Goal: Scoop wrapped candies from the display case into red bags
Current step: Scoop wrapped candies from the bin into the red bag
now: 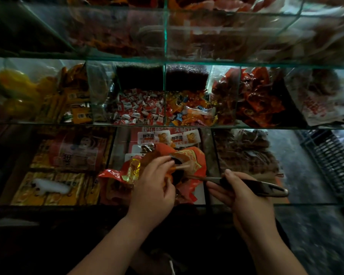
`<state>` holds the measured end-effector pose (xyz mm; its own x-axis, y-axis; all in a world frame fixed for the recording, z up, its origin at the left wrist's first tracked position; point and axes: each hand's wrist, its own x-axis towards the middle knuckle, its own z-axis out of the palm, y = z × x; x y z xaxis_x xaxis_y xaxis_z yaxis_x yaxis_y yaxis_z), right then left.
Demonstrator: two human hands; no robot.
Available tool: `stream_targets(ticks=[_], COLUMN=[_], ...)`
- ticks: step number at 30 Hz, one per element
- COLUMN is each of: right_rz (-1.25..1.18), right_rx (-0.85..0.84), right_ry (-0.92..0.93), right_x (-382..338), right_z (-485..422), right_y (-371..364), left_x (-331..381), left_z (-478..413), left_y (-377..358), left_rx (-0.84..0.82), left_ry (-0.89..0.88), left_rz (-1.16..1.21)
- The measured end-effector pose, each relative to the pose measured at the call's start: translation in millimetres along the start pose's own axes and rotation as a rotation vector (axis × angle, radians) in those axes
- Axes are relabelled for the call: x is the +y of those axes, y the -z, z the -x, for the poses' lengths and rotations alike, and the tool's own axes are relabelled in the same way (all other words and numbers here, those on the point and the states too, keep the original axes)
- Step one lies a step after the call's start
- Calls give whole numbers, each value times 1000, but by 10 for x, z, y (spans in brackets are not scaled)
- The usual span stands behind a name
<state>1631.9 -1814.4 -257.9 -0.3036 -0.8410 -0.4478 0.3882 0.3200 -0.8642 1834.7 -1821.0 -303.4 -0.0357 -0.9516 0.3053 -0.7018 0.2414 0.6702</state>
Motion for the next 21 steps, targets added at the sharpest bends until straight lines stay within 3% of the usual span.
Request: stream_targets(ticks=[6, 9, 21], right_rz=[-5, -5, -94], right_rx=[-66, -148, -310], right_ry=[44, 37, 87], right_x=[-213, -310, -579], right_z=[177, 269, 511], right_y=[64, 79, 84], left_x=[-35, -71, 50], left_z=[-150, -195, -301], left_y=[-171, -204, -24], left_rx=[-206, -237, 131], left_ry=[234, 236, -67], left_rz=[-149, -205, -110])
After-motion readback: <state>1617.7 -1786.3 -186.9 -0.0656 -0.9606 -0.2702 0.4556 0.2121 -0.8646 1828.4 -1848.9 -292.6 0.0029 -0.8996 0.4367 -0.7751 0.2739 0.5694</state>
